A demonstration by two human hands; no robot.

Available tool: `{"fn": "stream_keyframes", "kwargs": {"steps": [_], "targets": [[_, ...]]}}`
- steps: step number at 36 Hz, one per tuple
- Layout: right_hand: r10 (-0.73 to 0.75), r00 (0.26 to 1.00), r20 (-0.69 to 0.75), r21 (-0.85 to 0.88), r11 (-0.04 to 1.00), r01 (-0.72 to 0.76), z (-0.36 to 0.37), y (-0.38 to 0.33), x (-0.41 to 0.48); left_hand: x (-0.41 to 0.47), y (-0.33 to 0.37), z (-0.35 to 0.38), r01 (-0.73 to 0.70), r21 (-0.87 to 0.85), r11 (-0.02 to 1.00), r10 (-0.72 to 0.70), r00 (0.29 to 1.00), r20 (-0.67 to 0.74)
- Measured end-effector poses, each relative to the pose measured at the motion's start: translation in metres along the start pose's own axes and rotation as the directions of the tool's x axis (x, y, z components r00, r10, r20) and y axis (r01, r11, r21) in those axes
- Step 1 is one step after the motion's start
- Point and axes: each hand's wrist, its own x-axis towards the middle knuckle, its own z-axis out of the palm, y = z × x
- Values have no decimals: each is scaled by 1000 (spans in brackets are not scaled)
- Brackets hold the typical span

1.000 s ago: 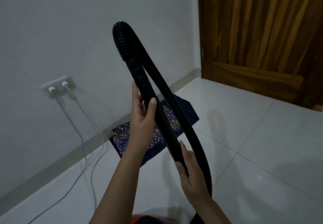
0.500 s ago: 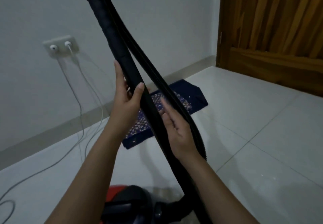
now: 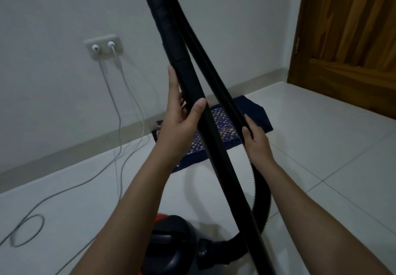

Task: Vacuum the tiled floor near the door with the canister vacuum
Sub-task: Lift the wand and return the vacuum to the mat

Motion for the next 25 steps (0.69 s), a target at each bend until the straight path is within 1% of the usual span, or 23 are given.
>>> {"fn": "stream_keyframes", "kwargs": {"steps": [2, 7, 10, 15, 17, 25], "targets": [[-45, 998, -54, 26, 999, 46, -1, -6, -6, -2, 1, 2, 5, 0, 1000, -5, 1000, -16], [-153, 979, -138, 130, 977, 171, -8, -23, -27, 0, 5, 8, -6, -12, 1000, 6, 1000, -16], [-189, 972, -137, 162, 964, 210, -14, -34, -35, 2, 8, 15, -10, 0, 1000, 10, 1000, -20], [-213, 971, -108, 259, 937, 234, -24, -53, -48, 4, 10, 25, -11, 38, 999, 10, 1000, 8], [-243, 964, -106, 254, 931, 262, -25, -58, -54, 5, 11, 27, -10, 41, 999, 10, 1000, 16], [-352, 934, -66, 140, 923, 358, -28, -64, -68, 9, 17, 39, -4, -4, 1000, 4, 996, 93]]}}
